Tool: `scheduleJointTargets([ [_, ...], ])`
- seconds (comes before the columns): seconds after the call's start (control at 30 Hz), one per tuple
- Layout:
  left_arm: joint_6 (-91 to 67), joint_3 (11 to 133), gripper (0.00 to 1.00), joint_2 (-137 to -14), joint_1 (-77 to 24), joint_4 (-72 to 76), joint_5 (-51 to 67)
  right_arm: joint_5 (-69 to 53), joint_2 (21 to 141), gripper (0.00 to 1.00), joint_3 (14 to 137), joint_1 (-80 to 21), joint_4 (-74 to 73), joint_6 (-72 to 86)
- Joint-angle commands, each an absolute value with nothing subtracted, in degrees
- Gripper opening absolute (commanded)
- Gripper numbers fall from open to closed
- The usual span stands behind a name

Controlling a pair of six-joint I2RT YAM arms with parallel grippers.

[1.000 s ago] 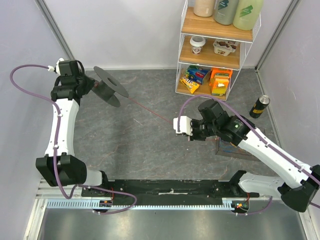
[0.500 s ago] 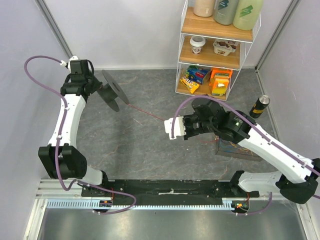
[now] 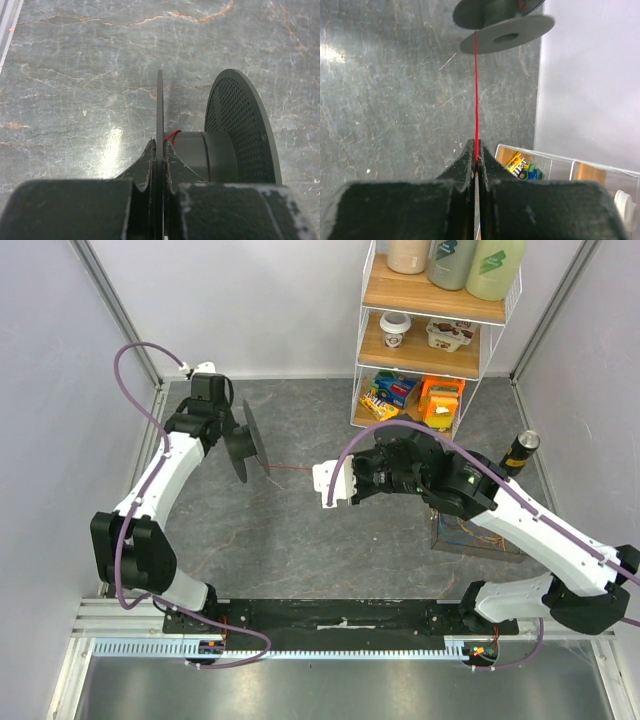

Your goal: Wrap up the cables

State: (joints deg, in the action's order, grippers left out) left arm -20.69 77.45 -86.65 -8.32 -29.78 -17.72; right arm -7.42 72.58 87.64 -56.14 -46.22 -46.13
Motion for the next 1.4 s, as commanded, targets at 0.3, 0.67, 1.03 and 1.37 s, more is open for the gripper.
scheduleJointTargets([
  [0.3,-10.6,73.0,0.02,-82.8,-15.1,-18.6,-24.1,-2.4,77.2,0.00,100.1,-56.5,-27.9,-37.6],
  [0.67,-3.5,66.6,0.02,-76.6,-20.5,-14.1,-17.0,4.4,83.8,0.00,106.0,-56.4,-18.1,-34.7],
  [1.03,5.0,58.4,0.02,-66.5,-21.5,-10.5,-4.8,7.8,89.6,0.00,111.8,-53.0,-14.7,-30.2],
  [1.37,16.4,49.8,0.01,-52.6,-21.4,-7.6,19.0,1.9,91.5,0.00,110.3,-43.7,-14.8,-27.6],
])
